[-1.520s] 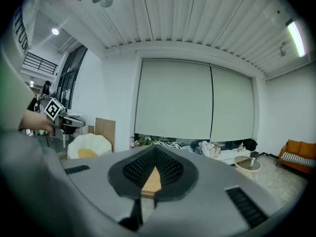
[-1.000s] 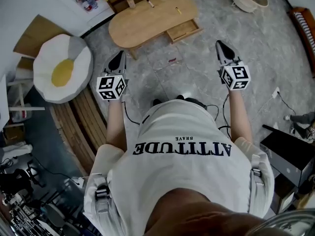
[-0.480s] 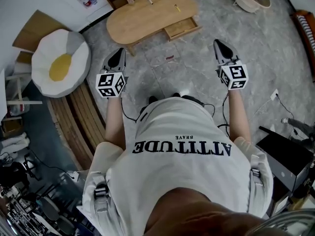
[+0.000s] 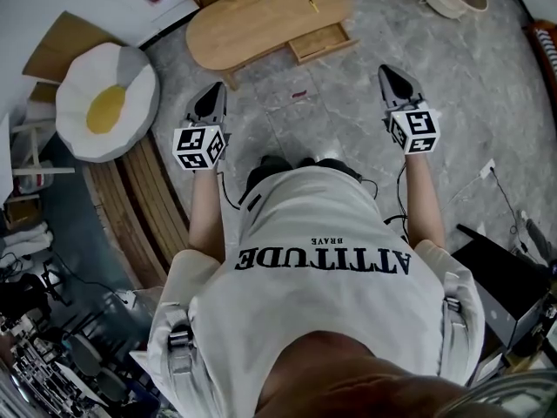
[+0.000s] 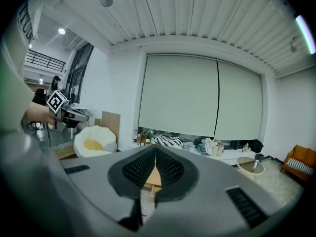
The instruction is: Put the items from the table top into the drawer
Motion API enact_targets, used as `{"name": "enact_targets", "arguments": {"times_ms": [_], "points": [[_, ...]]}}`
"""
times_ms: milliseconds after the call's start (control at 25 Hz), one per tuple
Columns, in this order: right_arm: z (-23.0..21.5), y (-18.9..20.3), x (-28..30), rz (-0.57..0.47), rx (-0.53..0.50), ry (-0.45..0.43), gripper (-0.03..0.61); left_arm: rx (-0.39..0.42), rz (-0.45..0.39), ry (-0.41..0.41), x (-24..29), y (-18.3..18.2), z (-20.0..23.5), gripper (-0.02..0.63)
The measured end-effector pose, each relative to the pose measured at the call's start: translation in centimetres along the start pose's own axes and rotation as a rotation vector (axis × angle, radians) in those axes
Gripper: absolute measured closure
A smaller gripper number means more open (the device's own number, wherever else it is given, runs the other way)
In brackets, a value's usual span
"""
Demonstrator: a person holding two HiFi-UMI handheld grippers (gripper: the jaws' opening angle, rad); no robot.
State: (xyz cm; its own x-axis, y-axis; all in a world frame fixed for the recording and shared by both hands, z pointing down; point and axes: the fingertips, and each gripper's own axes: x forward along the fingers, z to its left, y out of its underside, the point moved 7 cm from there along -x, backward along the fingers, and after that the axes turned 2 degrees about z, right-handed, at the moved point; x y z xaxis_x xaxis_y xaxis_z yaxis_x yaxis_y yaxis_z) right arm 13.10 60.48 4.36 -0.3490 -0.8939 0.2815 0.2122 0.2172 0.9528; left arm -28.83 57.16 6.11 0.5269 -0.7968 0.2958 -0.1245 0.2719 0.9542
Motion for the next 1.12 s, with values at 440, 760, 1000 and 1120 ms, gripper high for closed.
{"name": "enact_targets", "arguments": {"times_ms": [440,760,1000,1120], "points": [[-2.4,0.4,3.0,0.025,0.014,-0.001,0.558,0.004,0.032,-0.004,4.2,0.2,1.1,0.592],[-3.2,-0.4,8.0,0.045,0.029,0.023,0.557,0.002,0.023,0.018,9.0,-1.1,5.8,0.592],[-3.7,-1.3,12.3,0.071,0.035,0.056,0.558,0.003,0.031,0.049,13.6,-2.4,9.9,0.592],[-3.6,-1.6,14.6,0.086,0.046,0.071,0.558,-0.002,0.036,0.074,16.0,-3.0,12.1,0.592]]}}
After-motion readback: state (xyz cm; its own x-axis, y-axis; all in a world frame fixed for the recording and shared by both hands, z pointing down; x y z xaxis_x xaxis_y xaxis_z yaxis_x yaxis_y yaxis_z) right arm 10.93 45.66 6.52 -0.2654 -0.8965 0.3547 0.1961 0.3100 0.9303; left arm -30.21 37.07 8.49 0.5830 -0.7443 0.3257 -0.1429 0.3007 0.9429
